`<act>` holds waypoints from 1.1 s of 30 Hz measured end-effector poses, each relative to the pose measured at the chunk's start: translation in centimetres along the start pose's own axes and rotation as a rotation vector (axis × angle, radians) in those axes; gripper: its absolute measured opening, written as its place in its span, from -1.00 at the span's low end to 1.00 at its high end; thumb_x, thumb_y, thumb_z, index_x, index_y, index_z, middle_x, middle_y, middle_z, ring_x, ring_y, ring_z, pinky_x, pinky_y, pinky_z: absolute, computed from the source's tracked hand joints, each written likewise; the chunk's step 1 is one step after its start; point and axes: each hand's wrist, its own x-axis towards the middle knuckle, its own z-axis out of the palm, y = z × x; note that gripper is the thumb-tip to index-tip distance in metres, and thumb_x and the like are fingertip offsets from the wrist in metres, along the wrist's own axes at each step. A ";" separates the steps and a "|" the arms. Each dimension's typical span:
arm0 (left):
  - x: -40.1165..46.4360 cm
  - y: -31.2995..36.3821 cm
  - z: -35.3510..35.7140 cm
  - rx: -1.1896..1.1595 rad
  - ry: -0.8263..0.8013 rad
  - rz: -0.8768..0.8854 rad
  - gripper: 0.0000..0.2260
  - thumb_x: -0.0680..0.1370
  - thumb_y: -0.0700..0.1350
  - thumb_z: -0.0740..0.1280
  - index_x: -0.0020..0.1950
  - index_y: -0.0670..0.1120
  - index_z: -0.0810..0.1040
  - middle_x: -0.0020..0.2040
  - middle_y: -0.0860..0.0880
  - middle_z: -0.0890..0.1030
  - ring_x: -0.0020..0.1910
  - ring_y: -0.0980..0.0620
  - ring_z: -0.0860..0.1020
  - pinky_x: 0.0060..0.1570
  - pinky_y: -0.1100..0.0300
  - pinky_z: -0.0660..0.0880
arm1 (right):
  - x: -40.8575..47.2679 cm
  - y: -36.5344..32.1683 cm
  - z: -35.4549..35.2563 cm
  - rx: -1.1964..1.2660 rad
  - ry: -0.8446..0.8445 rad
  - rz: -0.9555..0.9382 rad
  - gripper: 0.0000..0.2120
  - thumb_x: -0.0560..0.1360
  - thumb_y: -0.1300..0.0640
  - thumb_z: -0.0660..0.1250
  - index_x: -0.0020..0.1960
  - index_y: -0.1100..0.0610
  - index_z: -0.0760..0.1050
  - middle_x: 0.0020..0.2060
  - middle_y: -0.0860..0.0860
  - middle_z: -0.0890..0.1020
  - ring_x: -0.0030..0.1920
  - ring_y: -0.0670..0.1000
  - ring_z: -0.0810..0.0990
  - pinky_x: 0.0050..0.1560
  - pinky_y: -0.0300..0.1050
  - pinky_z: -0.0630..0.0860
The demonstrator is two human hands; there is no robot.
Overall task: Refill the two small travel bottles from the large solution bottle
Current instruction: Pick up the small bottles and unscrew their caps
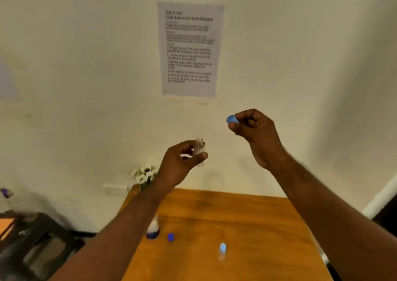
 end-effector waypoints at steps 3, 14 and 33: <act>-3.2 -5.6 -0.2 0.053 0.012 -0.085 -0.71 0.43 -0.10 0.57 0.13 0.06 0.68 0.08 0.01 0.71 -0.12 -0.01 0.63 -0.06 0.13 0.63 | -3.3 5.5 0.8 -0.076 -0.038 0.093 -0.64 0.43 0.36 0.49 0.19 0.11 0.61 -0.02 0.07 0.72 0.00 0.00 0.70 0.07 -0.17 0.62; -11.5 -19.5 -0.6 0.178 -0.088 -0.397 -0.68 0.36 -0.24 0.61 0.08 -0.14 0.67 -0.07 -0.06 0.67 -0.23 0.25 0.57 -0.12 0.23 0.56 | -13.6 22.9 4.8 -0.554 -0.076 0.390 -0.75 0.39 0.23 0.54 -0.01 0.03 0.57 -0.12 -0.12 0.68 -0.14 -0.18 0.67 -0.18 -0.26 0.61; -16.6 -30.3 -1.2 0.484 -0.399 -0.463 -0.68 0.40 -0.19 0.56 0.13 -0.09 0.65 0.06 -0.02 0.65 0.01 0.03 0.60 0.05 0.10 0.58 | -21.0 38.2 8.4 -0.962 -0.312 0.607 -0.72 0.45 0.34 0.32 0.10 0.09 0.57 0.00 0.05 0.64 0.02 0.09 0.57 -0.10 -0.18 0.40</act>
